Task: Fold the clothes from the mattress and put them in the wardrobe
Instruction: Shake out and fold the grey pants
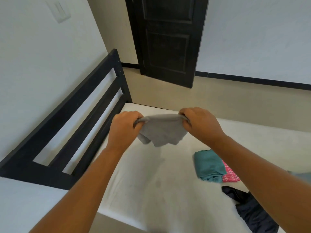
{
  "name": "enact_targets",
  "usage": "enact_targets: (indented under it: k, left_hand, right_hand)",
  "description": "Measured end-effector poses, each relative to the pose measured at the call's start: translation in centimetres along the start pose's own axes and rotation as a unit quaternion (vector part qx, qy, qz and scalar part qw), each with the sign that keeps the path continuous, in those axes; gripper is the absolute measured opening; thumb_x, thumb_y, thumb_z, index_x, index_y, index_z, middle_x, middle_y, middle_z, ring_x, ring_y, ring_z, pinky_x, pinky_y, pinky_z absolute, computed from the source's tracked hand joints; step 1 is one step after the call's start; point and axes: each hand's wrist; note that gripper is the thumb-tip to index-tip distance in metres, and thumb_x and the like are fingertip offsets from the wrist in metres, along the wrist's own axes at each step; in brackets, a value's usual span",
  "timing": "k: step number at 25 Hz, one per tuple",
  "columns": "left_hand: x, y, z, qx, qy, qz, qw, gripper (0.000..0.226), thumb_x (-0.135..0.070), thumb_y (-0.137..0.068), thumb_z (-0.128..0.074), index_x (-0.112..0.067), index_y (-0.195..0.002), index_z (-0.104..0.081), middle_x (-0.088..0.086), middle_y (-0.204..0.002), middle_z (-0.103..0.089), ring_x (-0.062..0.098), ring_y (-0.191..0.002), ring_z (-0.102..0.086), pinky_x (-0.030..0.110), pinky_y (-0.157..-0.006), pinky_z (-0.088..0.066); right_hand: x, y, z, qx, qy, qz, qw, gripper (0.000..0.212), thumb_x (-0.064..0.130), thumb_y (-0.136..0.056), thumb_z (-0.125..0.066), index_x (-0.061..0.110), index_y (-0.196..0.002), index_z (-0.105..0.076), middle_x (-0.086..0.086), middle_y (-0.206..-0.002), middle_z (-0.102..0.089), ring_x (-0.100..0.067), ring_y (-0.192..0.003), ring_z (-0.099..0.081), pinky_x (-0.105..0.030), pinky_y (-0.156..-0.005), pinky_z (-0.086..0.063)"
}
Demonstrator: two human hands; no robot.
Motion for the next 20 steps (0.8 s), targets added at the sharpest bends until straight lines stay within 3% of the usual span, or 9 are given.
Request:
enact_targets:
  k: [4, 8, 11, 13, 15, 17, 19, 20]
  left_hand:
    - [1.6, 7.3, -4.3, 0.060, -0.043, -0.051, 0.996, 0.011, -0.023, -0.084, -0.071, -0.016, -0.078, -0.064, -0.001, -0.072, -0.060, 0.025, -0.067, -0.057, 0.039, -0.064, -0.045]
    - [1.7, 18.2, -13.4, 0.226, -0.032, -0.004, 0.974, 0.007, -0.020, -0.071, -0.062, -0.019, -0.073, -0.055, -0.002, -0.076, -0.059, 0.023, -0.070, -0.059, 0.034, -0.065, -0.045]
    - [2.0, 26.4, -21.3, 0.390, 0.023, 0.092, 0.916, 0.021, -0.013, -0.056, -0.069, -0.019, -0.069, -0.053, -0.002, -0.071, -0.060, 0.019, -0.065, -0.062, 0.026, -0.062, -0.042]
    - [1.5, 29.8, -24.5, 0.445, 0.047, 0.158, 0.880, 0.027, -0.007, -0.052, -0.074, -0.016, -0.066, -0.053, 0.002, -0.064, -0.061, 0.021, -0.058, -0.062, 0.026, -0.053, -0.034]
    - [0.7, 32.6, -26.6, 0.508, 0.046, 0.211, 0.834, 0.012, -0.011, -0.075, -0.067, -0.013, -0.082, -0.057, 0.008, -0.079, -0.064, 0.028, -0.073, -0.064, 0.027, -0.058, -0.030]
    - [0.6, 34.1, -27.3, 0.580, 0.082, 0.239, 0.774, 0.013, -0.016, -0.085, -0.062, -0.020, -0.082, -0.049, 0.002, -0.079, -0.056, 0.022, -0.075, -0.053, 0.031, -0.058, -0.028]
    - [1.4, 33.2, -27.2, 0.608, 0.144, 0.276, 0.730, 0.029, -0.016, -0.084, -0.065, -0.027, -0.074, -0.040, -0.008, -0.072, -0.046, 0.011, -0.065, -0.042, 0.027, -0.054, -0.028]
    - [2.3, 32.1, -27.3, 0.597, 0.170, 0.290, 0.728, 0.031, -0.016, -0.083, -0.067, -0.029, -0.074, -0.041, -0.008, -0.073, -0.046, 0.008, -0.064, -0.041, 0.026, -0.056, -0.031]
  right_hand:
    - [-0.2, 5.4, -5.3, 0.050, 0.034, 0.052, 0.997, 0.024, 0.015, -0.072, -0.070, 0.016, -0.096, -0.072, -0.004, -0.079, -0.065, -0.029, -0.069, -0.060, -0.041, -0.060, -0.051]
    - [-1.4, 14.7, -14.9, 0.225, 0.028, 0.083, 0.970, 0.030, 0.018, -0.056, -0.079, 0.024, -0.083, -0.068, 0.005, -0.075, -0.060, -0.021, -0.066, -0.057, -0.035, -0.057, -0.046]
    - [-2.7, 22.0, -22.9, 0.384, 0.025, 0.069, 0.920, 0.034, 0.016, -0.048, -0.082, 0.028, -0.075, -0.064, 0.009, -0.069, -0.060, -0.016, -0.058, -0.056, -0.029, -0.053, -0.045]
    - [-2.5, 25.0, -25.7, 0.454, 0.027, 0.060, 0.888, 0.031, 0.014, -0.051, -0.082, 0.026, -0.074, -0.065, 0.007, -0.070, -0.063, -0.016, -0.059, -0.059, -0.029, -0.054, -0.046]
    - [-2.3, 27.6, -27.6, 0.539, -0.010, 0.027, 0.842, 0.024, 0.011, -0.073, -0.069, 0.019, -0.095, -0.068, -0.001, -0.094, -0.070, -0.023, -0.083, -0.066, -0.033, -0.069, -0.048]
    - [-2.2, 29.0, -28.3, 0.618, -0.059, 0.006, 0.784, 0.027, 0.013, -0.087, -0.056, 0.017, -0.112, -0.064, -0.005, -0.115, -0.067, -0.027, -0.104, -0.064, -0.036, -0.085, -0.050]
    - [-2.5, 28.2, -28.1, 0.658, -0.092, -0.004, 0.748, 0.025, 0.020, -0.091, -0.058, 0.018, -0.116, -0.063, -0.008, -0.119, -0.067, -0.027, -0.106, -0.065, -0.036, -0.089, -0.052]
    - [-3.2, 27.0, -28.4, 0.663, -0.100, -0.009, 0.742, 0.027, 0.022, -0.091, -0.058, 0.017, -0.118, -0.062, -0.010, -0.120, -0.067, -0.027, -0.107, -0.065, -0.035, -0.089, -0.052]
Point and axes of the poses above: each hand's wrist, its own y-axis away from the middle knuckle, its own z-axis out of the back of the hand, x = y × z
